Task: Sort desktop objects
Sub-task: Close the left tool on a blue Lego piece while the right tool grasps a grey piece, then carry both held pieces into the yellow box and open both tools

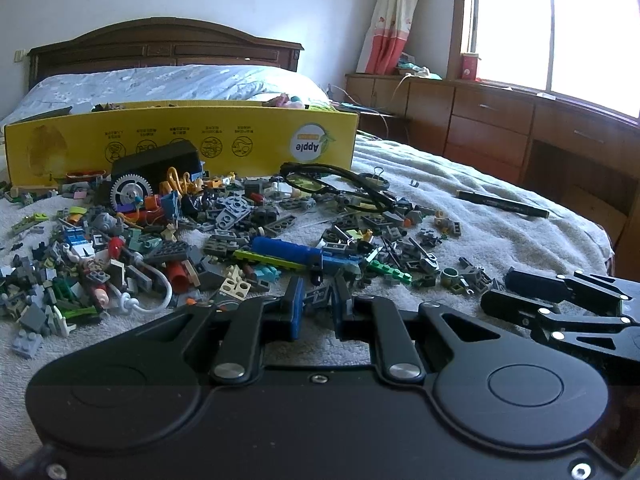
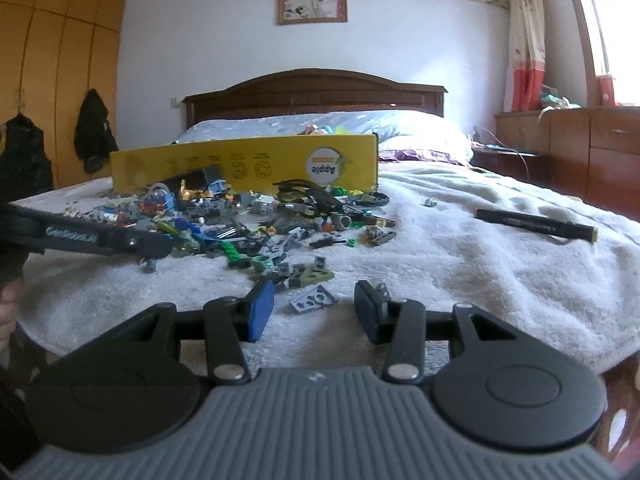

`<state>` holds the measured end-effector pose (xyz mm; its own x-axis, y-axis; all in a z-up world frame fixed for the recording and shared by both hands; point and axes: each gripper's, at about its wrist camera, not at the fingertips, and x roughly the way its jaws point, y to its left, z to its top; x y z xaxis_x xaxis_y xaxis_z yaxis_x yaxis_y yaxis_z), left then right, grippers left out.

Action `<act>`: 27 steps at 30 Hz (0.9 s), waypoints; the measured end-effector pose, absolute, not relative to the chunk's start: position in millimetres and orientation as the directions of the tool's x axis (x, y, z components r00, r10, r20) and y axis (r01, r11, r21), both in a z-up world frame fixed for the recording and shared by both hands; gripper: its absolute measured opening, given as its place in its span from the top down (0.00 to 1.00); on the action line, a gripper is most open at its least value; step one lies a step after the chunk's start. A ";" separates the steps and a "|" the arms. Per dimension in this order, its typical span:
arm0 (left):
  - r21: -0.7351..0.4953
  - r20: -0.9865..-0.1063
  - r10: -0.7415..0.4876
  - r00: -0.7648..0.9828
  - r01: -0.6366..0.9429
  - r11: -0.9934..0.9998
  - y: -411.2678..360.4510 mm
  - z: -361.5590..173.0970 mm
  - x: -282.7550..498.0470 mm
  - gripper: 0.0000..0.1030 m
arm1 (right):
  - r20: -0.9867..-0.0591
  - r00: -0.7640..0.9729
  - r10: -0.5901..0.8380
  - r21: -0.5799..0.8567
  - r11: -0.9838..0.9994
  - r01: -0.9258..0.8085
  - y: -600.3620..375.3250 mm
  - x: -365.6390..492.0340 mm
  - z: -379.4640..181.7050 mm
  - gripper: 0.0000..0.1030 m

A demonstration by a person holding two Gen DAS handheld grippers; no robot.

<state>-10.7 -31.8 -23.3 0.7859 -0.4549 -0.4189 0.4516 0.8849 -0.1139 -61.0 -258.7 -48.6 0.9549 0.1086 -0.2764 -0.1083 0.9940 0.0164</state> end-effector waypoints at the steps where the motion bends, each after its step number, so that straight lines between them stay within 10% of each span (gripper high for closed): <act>1: -0.114 -0.419 -0.454 0.786 0.451 0.885 -31.5 -23.7 -10.9 0.86 | -0.270 0.957 0.108 0.013 0.994 -0.109 -258.8 -61.7 -48.9 0.41; 4: -0.111 -0.420 -0.452 0.787 0.450 0.886 -31.3 -24.0 -11.0 0.86 | -0.266 0.958 0.103 0.014 0.995 -0.103 -258.8 -62.1 -50.6 0.41; 8: -0.107 -0.424 -0.453 0.785 0.453 0.885 -32.1 -24.1 -11.0 0.86 | -0.272 0.956 0.112 0.006 0.993 -0.115 -257.1 -60.1 -51.0 0.71; 27: -0.161 -0.475 -0.446 0.758 0.424 0.891 -35.3 5.8 14.6 0.86 | -0.221 0.963 0.152 0.015 0.988 -0.153 -241.1 -47.8 -31.9 0.71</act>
